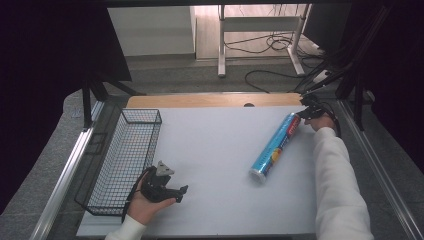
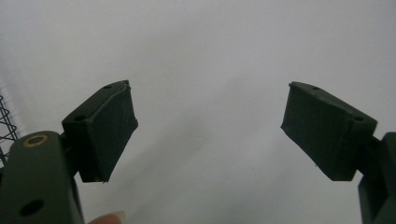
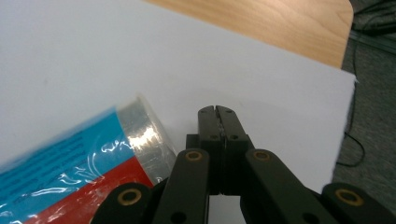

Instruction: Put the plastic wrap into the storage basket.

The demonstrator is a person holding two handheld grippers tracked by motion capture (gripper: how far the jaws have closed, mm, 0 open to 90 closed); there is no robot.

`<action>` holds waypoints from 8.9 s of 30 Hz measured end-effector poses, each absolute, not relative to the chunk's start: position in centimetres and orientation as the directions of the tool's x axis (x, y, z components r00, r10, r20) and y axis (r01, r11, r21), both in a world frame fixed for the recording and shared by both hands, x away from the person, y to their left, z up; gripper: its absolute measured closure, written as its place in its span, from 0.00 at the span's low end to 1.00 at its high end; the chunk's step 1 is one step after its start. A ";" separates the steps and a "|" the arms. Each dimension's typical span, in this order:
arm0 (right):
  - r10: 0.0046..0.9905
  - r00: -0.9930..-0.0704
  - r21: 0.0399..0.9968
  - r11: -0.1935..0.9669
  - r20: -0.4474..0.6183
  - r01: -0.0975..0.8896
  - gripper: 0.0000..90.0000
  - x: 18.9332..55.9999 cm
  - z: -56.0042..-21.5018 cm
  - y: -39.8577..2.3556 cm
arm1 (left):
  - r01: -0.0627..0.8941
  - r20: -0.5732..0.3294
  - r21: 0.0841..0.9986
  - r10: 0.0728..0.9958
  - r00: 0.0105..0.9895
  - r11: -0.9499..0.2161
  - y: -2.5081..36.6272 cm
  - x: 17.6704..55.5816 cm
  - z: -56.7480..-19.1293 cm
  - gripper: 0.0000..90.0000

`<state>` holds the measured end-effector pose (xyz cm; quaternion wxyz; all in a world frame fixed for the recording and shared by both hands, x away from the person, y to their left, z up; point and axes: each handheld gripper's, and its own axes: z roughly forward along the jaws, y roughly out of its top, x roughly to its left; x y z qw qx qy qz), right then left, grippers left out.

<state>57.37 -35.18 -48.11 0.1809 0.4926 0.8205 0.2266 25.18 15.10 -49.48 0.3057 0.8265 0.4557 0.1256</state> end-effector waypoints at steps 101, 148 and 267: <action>0.855 -0.515 0.761 0.294 0.061 0.578 0.32 26.7 -49.0 -35.0 | 0.624 -0.201 0.654 0.698 0.687 -0.427 4.3 28.3 -45.5 0.19; 0.876 -0.479 0.690 0.314 0.054 0.653 0.31 27.3 -50.7 -35.4 | 0.732 -0.300 0.318 0.668 0.681 -0.603 -10.7 36.9 -49.8 0.35; 0.865 -0.501 0.694 0.353 0.014 0.628 0.28 27.5 -50.3 -33.7 | 0.913 -0.229 0.381 0.942 0.245 -0.145 28.4 35.8 -40.2 0.35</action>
